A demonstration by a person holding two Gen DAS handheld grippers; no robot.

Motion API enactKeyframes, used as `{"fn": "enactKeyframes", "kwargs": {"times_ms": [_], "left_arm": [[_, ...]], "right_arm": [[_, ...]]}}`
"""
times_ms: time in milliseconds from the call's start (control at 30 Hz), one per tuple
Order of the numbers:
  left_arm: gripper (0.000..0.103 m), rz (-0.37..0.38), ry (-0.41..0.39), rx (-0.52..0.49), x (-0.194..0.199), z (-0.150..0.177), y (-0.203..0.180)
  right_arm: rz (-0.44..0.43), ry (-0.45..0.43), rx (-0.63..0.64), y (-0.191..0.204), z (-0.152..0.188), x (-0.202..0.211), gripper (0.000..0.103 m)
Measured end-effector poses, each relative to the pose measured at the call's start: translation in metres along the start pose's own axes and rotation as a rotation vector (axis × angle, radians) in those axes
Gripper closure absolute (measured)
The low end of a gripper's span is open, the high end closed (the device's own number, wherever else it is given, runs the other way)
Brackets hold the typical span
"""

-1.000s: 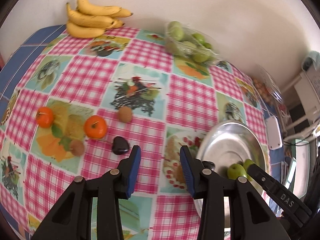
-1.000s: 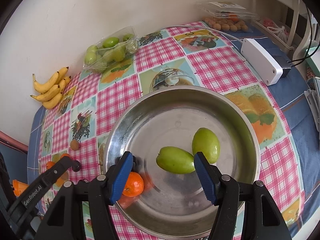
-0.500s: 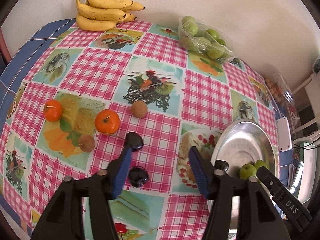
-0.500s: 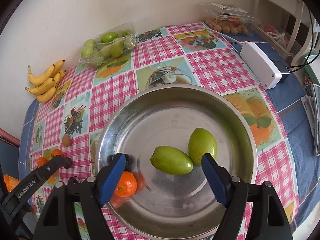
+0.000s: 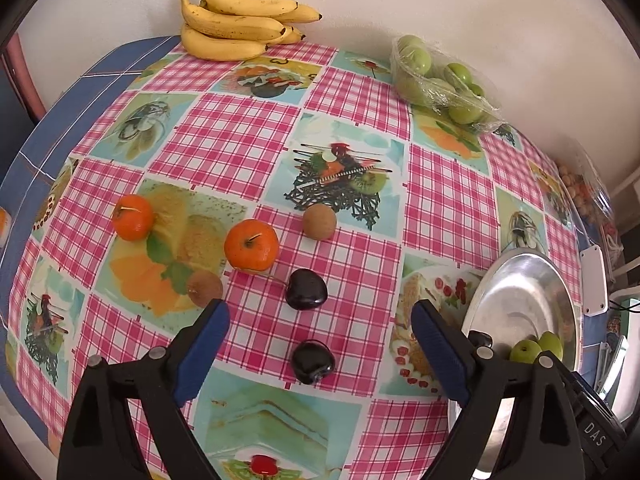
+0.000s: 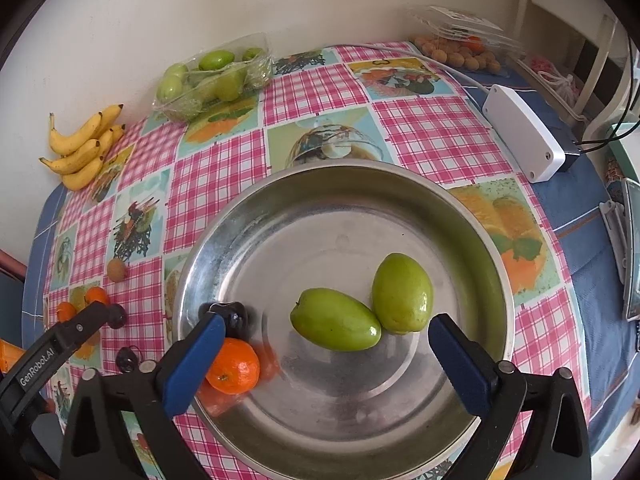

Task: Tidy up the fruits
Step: 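Move both tools back from the bowl toward the dark plums and kiwis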

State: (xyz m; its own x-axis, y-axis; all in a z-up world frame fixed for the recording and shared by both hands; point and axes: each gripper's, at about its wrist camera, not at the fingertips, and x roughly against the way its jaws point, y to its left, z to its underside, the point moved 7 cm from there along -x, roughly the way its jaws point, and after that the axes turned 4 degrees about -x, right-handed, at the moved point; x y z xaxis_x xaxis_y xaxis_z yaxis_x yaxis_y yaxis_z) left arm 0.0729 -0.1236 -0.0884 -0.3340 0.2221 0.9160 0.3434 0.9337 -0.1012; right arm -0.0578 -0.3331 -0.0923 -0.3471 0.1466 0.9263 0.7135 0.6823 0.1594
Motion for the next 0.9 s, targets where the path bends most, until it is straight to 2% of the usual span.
{"fn": "enactKeyframes", "kwargs": {"times_ms": [267,433,667,800,900], "left_arm": [[0.009,-0.029,-0.007,-0.004,-0.001,0.000,0.004],[0.009,-0.034,-0.028,-0.013,0.002,-0.003,0.005],[0.009,-0.049,-0.093,-0.031,0.012,-0.011,0.010],[0.009,-0.038,-0.127,-0.018,0.017,-0.017,0.016],[0.008,-0.039,-0.119,0.003,0.018,-0.020,0.025]], "right_arm": [[0.004,0.013,0.023,0.003,0.002,-0.004,0.000],[-0.014,-0.008,0.050,0.008,0.002,-0.002,0.000],[-0.069,-0.050,0.061,0.020,0.000,0.004,0.000],[-0.106,-0.034,0.052,0.026,0.002,0.002,0.000],[-0.103,-0.019,0.045,0.029,0.003,0.001,0.000]]}}
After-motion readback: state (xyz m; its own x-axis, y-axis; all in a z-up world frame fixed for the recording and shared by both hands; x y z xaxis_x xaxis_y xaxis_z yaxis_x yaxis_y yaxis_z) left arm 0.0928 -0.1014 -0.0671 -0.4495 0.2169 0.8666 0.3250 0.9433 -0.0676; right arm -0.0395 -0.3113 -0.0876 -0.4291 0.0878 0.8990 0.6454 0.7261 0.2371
